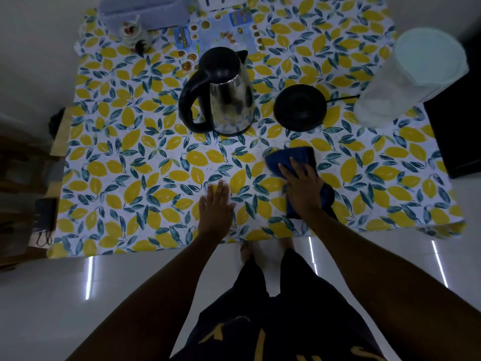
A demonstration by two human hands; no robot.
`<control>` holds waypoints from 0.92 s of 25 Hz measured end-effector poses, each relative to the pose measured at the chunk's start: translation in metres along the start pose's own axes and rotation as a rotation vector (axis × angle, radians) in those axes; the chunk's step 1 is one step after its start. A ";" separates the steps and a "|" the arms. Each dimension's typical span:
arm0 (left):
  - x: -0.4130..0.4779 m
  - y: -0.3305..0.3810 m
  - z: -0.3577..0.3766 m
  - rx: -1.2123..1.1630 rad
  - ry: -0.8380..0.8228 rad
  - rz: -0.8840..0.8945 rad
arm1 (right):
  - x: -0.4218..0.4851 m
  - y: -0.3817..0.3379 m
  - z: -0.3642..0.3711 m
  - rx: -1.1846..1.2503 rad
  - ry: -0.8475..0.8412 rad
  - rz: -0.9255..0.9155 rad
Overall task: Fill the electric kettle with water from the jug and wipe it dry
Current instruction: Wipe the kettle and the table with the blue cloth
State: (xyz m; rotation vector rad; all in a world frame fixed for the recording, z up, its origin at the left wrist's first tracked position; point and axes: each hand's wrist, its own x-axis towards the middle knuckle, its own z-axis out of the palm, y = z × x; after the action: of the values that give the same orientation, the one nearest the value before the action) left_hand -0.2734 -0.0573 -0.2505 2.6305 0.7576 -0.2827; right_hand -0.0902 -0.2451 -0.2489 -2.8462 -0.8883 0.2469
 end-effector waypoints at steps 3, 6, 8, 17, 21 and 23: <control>0.000 0.002 -0.001 0.000 -0.007 -0.006 | -0.036 0.000 0.002 -0.010 0.043 0.029; 0.000 0.004 -0.001 -0.011 -0.006 -0.018 | -0.058 -0.038 0.017 -0.016 0.027 -0.082; 0.000 0.004 -0.002 -0.013 -0.015 -0.022 | -0.047 -0.054 0.025 -0.013 0.045 -0.225; 0.000 0.002 -0.013 -0.039 -0.071 -0.021 | -0.012 -0.040 0.002 -0.013 0.009 0.062; 0.003 -0.005 -0.017 -0.031 -0.102 0.011 | 0.025 -0.058 0.007 -0.015 -0.081 -0.174; 0.004 -0.010 -0.021 -0.056 -0.063 -0.026 | 0.066 -0.070 -0.003 0.017 -0.106 -0.120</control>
State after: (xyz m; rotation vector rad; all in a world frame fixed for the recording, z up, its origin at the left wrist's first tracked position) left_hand -0.2737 -0.0386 -0.2359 2.5478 0.7684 -0.3454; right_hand -0.0746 -0.1510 -0.2402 -2.7735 -1.0676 0.3914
